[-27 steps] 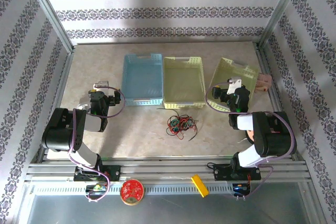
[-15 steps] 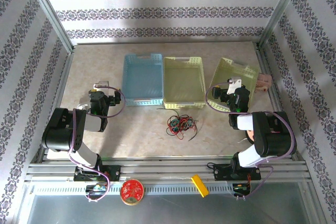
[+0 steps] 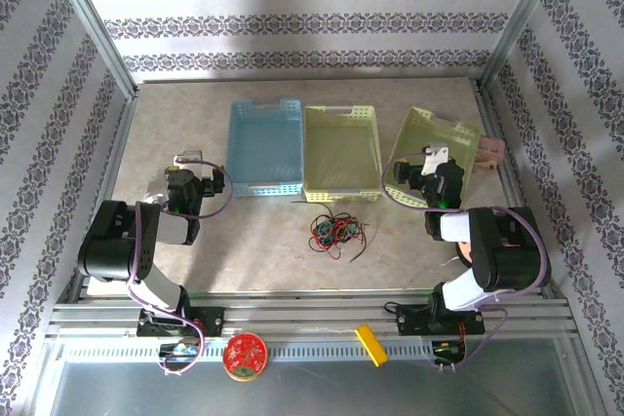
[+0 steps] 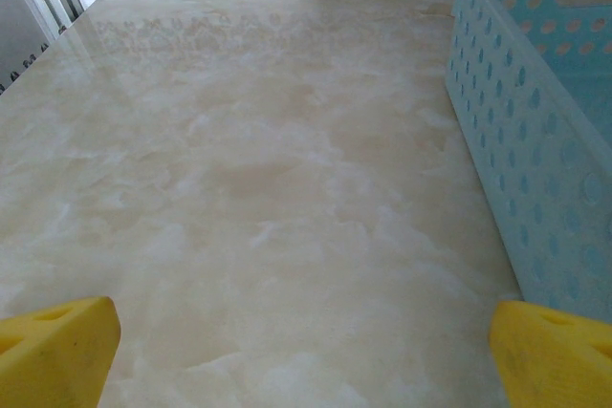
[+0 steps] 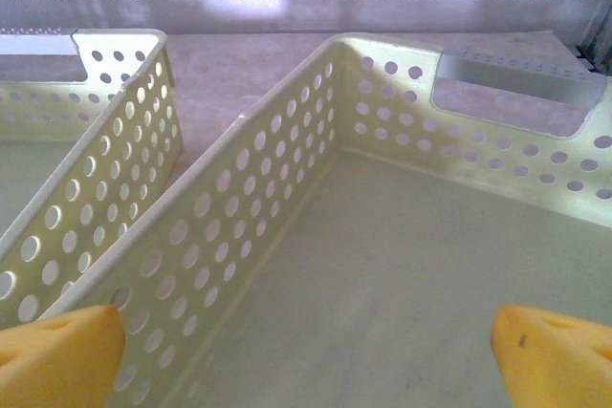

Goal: Untangle the cables

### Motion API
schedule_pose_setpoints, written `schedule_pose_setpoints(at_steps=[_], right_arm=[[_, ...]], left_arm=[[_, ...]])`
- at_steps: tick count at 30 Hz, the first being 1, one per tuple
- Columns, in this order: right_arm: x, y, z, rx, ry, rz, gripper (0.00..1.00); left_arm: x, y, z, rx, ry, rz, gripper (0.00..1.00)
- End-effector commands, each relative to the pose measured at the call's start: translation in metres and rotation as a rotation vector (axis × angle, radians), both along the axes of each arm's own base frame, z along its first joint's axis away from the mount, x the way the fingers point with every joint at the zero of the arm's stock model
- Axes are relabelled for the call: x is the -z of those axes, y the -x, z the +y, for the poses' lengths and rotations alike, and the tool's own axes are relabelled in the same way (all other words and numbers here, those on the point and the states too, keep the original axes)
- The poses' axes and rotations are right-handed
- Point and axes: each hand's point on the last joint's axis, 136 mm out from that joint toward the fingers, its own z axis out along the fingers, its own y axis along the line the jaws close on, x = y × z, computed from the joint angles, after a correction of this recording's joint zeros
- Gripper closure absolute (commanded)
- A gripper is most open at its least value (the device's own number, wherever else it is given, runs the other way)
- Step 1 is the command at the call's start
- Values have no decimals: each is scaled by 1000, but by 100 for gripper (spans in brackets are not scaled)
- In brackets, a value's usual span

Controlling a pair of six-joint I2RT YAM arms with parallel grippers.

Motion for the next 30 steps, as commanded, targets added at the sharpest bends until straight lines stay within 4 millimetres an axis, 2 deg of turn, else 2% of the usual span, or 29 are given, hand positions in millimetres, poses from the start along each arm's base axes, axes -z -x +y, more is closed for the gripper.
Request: schedule_pose_setpoints(at_steps=[1, 4, 7, 8, 10, 12, 13, 16, 17, 19, 21, 23, 26, 27, 30], right_arm=[[-5, -3, 0, -7, -21, -13, 2], [-4, -2, 0, -9, -17, -6, 2], [-19, -6, -3, 14, -28, -11, 2], [-26, -5, -6, 34, -34, 34, 2], [-39, 2, -19, 139, -89, 138, 12], [-55, 15, -20, 214, -107, 152, 19], [-63, 22, -16, 231, -94, 142, 20], [-89, 46, 28, 112, -65, 148, 20], [-91, 57, 51, 23, -58, 184, 20], [-87, 82, 94, -138, -41, 286, 21], [-71, 116, 139, -333, -29, 436, 22], [-51, 148, 168, -465, -37, 582, 27], [-28, 183, 192, -566, -33, 729, 38], [-21, 190, 196, -585, -31, 765, 41], [-6, 202, 206, -630, -26, 839, 48]], left_arm=[[-9, -6, -4, 25, 6, -26, 1], [-9, -7, -3, 25, 12, -26, 1], [-28, -5, 6, -33, 0, -12, 1], [-38, -2, 17, -108, -10, -7, 1], [-56, 7, 36, -236, -24, -19, 1], [-76, 20, 52, -360, -26, -85, 1], [-81, 24, 52, -364, -15, -94, 1], [-87, 34, 45, -370, 49, -50, 1], [-88, 36, 33, -344, 65, -28, 1], [-86, 42, -3, -259, 68, 18, 1], [-84, 52, -60, -104, 45, 59, 1], [-78, 68, -120, 77, 64, 93, 1], [-62, 98, -207, 405, 177, 188, 1], [-57, 109, -230, 493, 199, 227, 1], [-43, 133, -276, 670, 243, 339, 1]])
